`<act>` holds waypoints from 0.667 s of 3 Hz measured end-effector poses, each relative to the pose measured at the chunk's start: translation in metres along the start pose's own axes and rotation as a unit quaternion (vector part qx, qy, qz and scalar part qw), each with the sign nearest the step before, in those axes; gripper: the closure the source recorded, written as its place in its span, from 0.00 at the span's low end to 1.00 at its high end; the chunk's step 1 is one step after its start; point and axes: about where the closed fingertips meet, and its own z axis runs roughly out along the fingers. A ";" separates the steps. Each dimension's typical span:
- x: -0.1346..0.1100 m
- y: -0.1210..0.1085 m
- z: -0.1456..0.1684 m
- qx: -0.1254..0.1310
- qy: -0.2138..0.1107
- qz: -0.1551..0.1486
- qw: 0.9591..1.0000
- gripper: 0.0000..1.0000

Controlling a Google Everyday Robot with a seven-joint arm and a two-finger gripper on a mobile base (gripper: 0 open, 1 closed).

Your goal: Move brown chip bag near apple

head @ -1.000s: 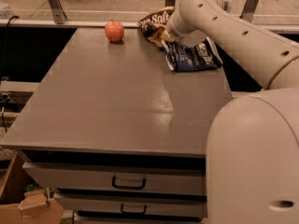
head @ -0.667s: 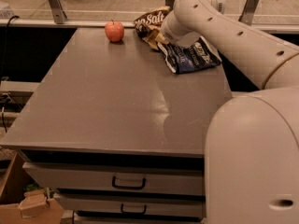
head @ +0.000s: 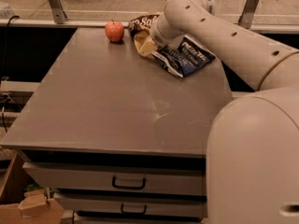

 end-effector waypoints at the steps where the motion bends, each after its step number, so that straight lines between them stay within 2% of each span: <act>1: -0.003 -0.001 -0.005 0.003 -0.004 -0.002 1.000 0.00; 2: -0.004 -0.023 -0.034 0.029 -0.025 -0.006 0.999 0.00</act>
Offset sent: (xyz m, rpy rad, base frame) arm -0.0128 -0.0564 0.0834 0.0500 -0.1749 -0.0201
